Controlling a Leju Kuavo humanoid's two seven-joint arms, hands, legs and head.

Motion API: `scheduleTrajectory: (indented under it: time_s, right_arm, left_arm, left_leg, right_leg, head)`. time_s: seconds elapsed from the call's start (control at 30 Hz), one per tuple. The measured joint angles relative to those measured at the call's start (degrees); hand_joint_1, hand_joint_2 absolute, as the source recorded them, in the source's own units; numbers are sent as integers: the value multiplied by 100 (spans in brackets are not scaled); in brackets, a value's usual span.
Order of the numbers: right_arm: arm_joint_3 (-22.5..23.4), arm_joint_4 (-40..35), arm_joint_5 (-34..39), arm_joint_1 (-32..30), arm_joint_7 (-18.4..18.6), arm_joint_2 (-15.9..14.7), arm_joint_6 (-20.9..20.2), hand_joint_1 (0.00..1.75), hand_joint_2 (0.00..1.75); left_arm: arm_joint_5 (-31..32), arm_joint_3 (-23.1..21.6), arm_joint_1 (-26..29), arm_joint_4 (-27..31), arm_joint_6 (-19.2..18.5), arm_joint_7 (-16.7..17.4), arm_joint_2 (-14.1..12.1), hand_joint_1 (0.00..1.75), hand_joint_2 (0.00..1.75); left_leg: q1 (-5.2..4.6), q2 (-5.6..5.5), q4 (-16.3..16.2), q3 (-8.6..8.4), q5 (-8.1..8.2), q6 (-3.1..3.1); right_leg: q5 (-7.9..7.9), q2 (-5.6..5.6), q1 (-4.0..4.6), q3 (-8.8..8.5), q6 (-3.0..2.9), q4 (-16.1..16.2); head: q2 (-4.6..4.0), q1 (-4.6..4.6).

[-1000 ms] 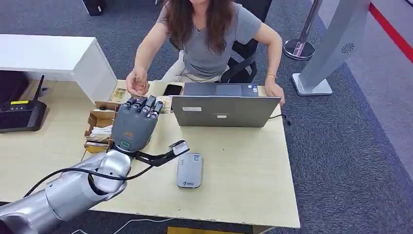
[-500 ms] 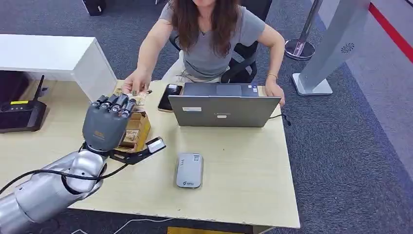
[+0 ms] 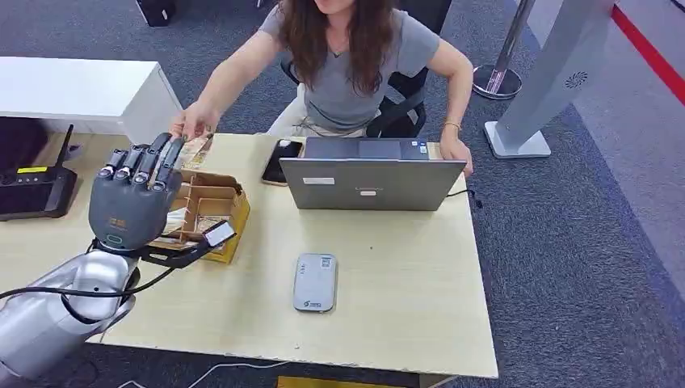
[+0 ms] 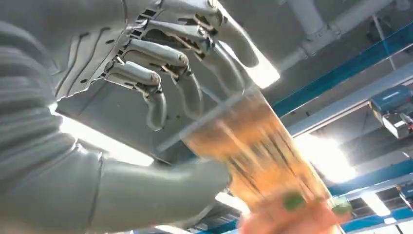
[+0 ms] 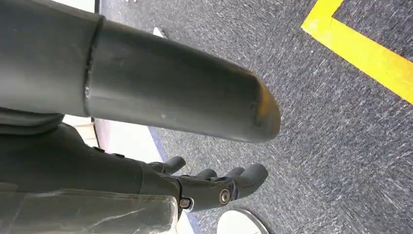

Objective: Pass the card to the sensor for recognition and then transmit it.

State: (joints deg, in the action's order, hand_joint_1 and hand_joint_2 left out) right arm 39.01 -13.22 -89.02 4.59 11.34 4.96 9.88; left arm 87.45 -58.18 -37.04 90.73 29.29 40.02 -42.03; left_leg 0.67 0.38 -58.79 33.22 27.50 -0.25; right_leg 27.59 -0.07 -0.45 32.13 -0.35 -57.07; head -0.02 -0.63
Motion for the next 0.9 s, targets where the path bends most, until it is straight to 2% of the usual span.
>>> scheduleTrajectory:
  time_s: [0.43,0.57,0.7,0.83,0.9]
  right_arm:
    - [2,31,-4,0,39,2,39,0,0]
    - [20,50,22,-1,68,2,87,0,0]
    - [22,79,253,-22,103,2,124,0,0]
    - [22,85,343,-26,101,2,166,0,0]
    - [26,85,389,-39,96,6,173,0,0]
  left_arm:
    - [0,136,128,-4,326,0,-162,0,175]
    - [0,310,327,-4,418,0,-203,0,175]
    - [0,744,860,-2,422,-367,-219,0,175]
    - [0,820,1007,-11,348,-61,-205,0,175]
    - [0,820,1301,-22,245,-42,-168,0,175]
  left_leg:
    - [1,0,0,0,0,0]
    - [0,0,1,0,1,-1]
    - [4,8,1,1,2,-2]
    - [-1,-1,2,2,2,-1]
    - [-2,19,1,-2,4,0]
  right_leg:
    - [0,0,0,0,0,0]
    - [1,0,0,-1,-1,0]
    - [1,7,0,7,-1,1]
    - [2,-2,-1,1,-1,1]
    - [2,15,-1,4,-1,1]
  head:
    - [2,2]
    - [0,0]
    - [0,2]
    - [0,2]
    - [0,0]
